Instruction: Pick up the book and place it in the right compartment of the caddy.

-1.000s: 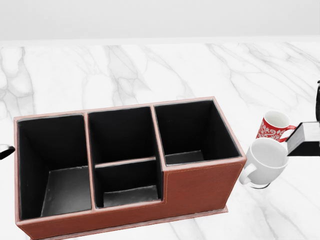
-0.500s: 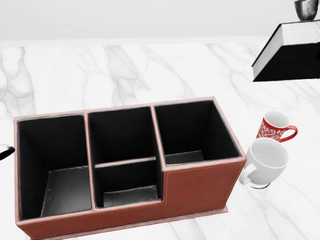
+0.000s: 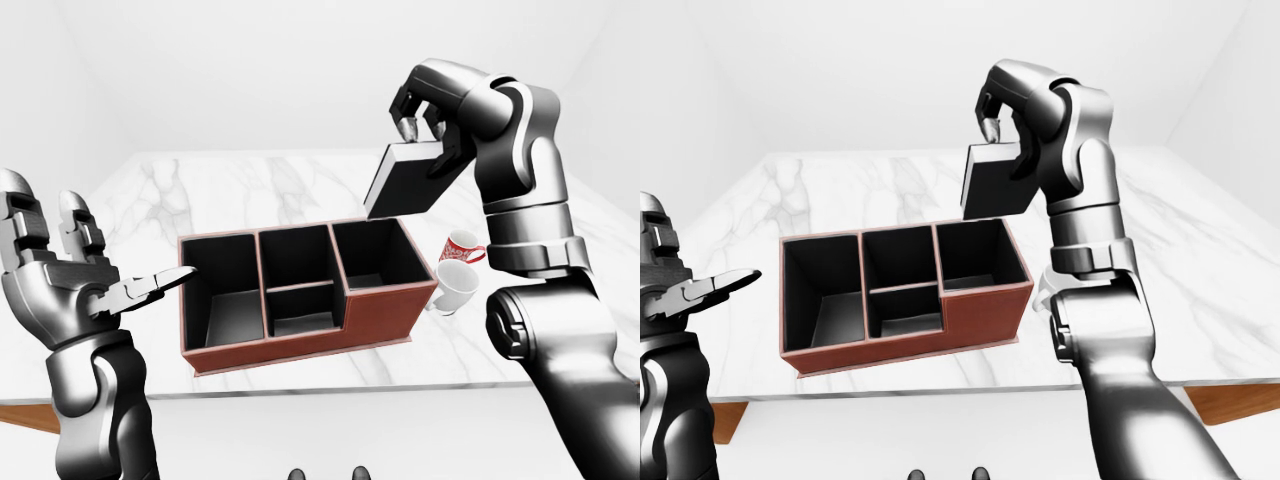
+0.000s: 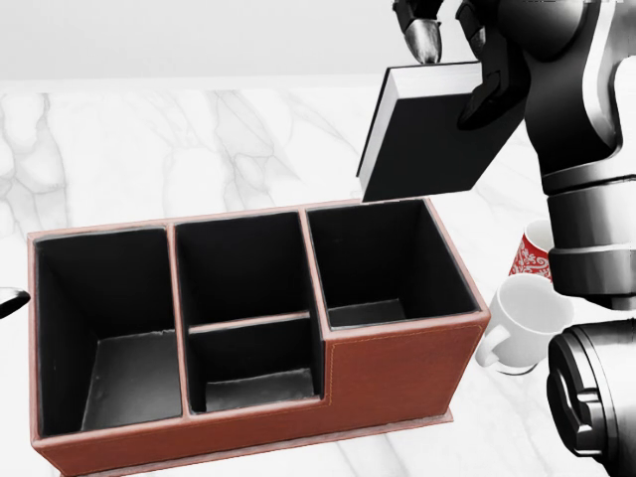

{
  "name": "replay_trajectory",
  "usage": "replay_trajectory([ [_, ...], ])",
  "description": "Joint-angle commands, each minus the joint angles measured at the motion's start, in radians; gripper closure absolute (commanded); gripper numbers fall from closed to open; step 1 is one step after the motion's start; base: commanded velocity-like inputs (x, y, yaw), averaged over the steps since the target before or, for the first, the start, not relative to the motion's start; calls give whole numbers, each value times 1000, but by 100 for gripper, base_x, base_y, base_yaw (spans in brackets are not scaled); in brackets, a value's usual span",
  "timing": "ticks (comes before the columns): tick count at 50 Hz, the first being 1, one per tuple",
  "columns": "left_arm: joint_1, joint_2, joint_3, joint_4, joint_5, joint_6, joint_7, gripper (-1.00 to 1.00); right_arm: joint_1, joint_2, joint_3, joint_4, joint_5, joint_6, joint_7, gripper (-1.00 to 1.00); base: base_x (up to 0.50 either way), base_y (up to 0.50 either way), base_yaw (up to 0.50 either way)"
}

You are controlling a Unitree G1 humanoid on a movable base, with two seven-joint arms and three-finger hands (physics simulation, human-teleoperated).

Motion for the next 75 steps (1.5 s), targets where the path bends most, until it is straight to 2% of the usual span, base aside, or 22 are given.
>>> replay_trajectory([
  [1, 2, -2, 0, -2, -1, 0, 0, -100, -58, 89, 31, 88, 23, 0, 0, 100, 0, 0, 0],
  [19, 3, -1, 3, 11, -5, 0, -4, -100, -57, 154, 54, 200, 28, 0, 0, 100, 0, 0, 0],
  [49, 3, 1, 4, 6, -9, 0, 0, -100, -80, 112, 45, 260, 14, 0, 0, 100, 0, 0, 0],
  [75, 5, -1, 4, 0, -8, 0, -1, -100, -29, 108, 46, 297, 10, 0, 0, 100, 0, 0, 0],
])
